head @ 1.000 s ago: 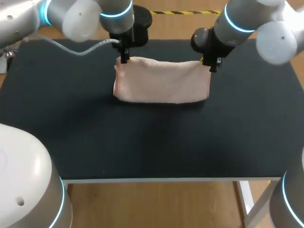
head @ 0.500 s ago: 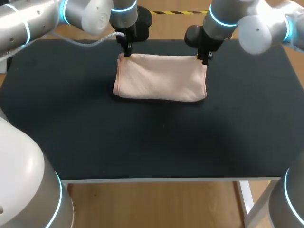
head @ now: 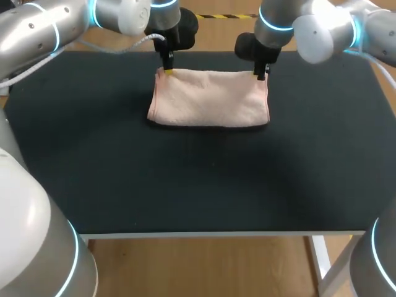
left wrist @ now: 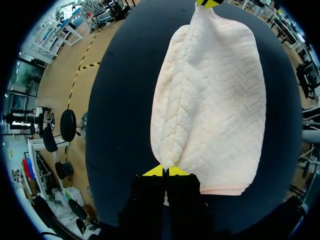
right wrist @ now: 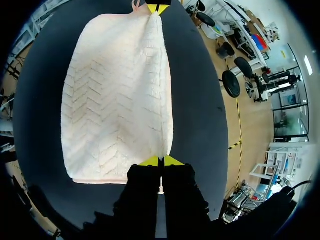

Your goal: Fold the towel

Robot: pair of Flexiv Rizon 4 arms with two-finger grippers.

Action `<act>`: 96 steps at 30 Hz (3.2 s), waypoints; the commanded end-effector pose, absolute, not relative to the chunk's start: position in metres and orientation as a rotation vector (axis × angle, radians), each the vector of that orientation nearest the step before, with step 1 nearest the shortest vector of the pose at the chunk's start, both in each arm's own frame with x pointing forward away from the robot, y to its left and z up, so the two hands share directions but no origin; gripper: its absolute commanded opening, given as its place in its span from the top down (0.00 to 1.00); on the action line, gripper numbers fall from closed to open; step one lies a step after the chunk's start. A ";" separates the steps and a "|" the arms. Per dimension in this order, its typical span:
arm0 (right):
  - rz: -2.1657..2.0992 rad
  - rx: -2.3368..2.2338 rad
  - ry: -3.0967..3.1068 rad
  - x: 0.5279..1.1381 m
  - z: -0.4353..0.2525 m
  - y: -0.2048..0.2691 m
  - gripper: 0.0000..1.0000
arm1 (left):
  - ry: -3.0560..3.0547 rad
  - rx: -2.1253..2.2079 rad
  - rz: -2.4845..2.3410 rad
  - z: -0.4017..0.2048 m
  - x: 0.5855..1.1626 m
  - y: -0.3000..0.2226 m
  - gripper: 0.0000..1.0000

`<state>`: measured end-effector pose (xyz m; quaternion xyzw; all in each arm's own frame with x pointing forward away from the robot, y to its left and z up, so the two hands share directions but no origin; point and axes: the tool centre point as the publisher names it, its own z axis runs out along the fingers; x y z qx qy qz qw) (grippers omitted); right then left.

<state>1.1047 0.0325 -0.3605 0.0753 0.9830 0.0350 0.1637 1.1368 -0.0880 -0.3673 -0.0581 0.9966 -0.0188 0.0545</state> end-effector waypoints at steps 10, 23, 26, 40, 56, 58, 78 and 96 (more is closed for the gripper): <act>0.165 0.302 2.663 1.111 -0.347 0.022 0.00 | 3.098 -0.221 -0.155 -0.368 1.140 -0.070 0.00; 0.232 0.260 2.693 1.077 -0.339 0.027 0.00 | 3.043 -0.045 -0.711 -0.323 1.096 -0.051 0.00; 0.240 0.263 2.705 1.073 -0.342 0.029 0.00 | 3.028 -0.053 -0.819 -0.316 1.085 -0.042 0.00; 0.279 0.282 2.712 1.066 -0.331 0.037 0.00 | 3.001 -0.006 -1.052 -0.315 1.046 -0.023 0.00; 0.418 0.277 2.772 1.055 -0.316 0.021 0.00 | 2.948 -0.060 -1.158 -0.328 1.032 -0.006 0.00; 0.418 0.277 2.772 1.055 -0.316 0.021 0.00 | 2.948 -0.060 -1.158 -0.328 1.032 -0.006 0.00; 0.741 0.668 2.684 1.054 -0.315 0.015 0.00 | 2.948 -0.060 -1.158 -0.328 1.032 -0.006 0.00; 1.430 1.959 2.092 1.024 -0.331 0.031 0.00 | 2.948 -0.060 -1.158 -0.328 1.032 -0.006 0.00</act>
